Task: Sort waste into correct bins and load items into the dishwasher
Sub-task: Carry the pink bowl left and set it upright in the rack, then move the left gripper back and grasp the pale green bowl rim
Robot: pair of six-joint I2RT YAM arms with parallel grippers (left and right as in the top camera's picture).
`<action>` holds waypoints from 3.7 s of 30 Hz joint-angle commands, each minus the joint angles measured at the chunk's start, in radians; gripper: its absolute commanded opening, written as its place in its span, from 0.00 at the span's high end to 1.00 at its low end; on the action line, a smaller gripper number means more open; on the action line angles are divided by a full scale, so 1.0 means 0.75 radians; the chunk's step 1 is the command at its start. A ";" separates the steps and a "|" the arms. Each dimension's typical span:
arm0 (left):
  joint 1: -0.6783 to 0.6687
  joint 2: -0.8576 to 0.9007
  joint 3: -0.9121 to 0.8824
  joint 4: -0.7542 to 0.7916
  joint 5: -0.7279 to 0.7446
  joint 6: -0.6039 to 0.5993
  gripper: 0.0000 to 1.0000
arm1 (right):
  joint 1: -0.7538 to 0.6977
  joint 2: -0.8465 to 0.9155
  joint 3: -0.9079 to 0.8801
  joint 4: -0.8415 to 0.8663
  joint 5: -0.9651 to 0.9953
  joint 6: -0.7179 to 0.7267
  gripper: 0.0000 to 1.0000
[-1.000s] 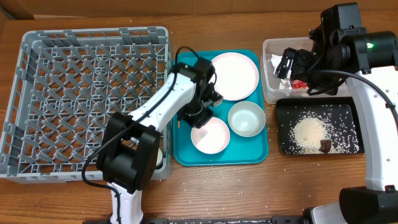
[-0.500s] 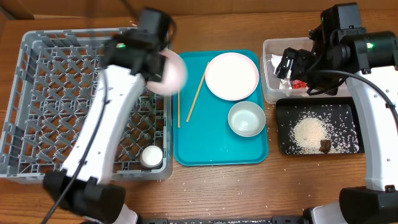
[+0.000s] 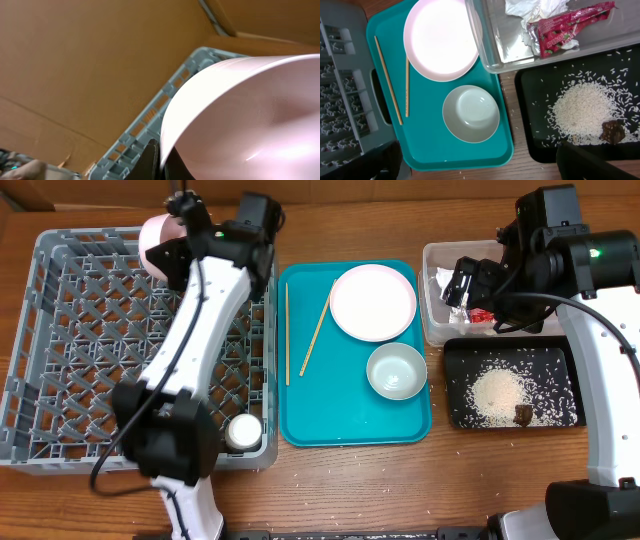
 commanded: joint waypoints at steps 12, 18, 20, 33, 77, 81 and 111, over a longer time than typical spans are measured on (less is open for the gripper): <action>-0.019 0.316 -0.003 0.118 -0.280 -0.207 0.96 | 0.003 -0.004 -0.006 0.006 0.008 0.001 0.00; -0.019 0.317 -0.003 0.186 -0.209 -0.202 0.96 | 0.003 -0.004 -0.006 0.006 0.008 0.000 0.00; -0.018 0.317 -0.003 0.191 -0.181 -0.203 0.96 | 0.003 -0.004 -0.006 0.006 0.008 0.001 0.00; -0.015 0.317 -0.033 0.214 -0.066 -0.186 0.96 | 0.003 -0.004 -0.006 0.006 0.008 0.001 0.00; -0.087 0.319 -0.190 0.359 -0.043 -0.061 0.36 | 0.004 -0.004 -0.006 0.006 0.008 0.001 0.00; -0.092 0.316 -0.123 0.358 0.169 0.040 0.34 | 0.004 -0.004 -0.006 0.006 0.008 0.000 0.00; -0.286 0.168 0.413 -0.328 1.991 0.528 0.13 | 0.004 -0.004 -0.006 0.006 0.008 0.001 0.00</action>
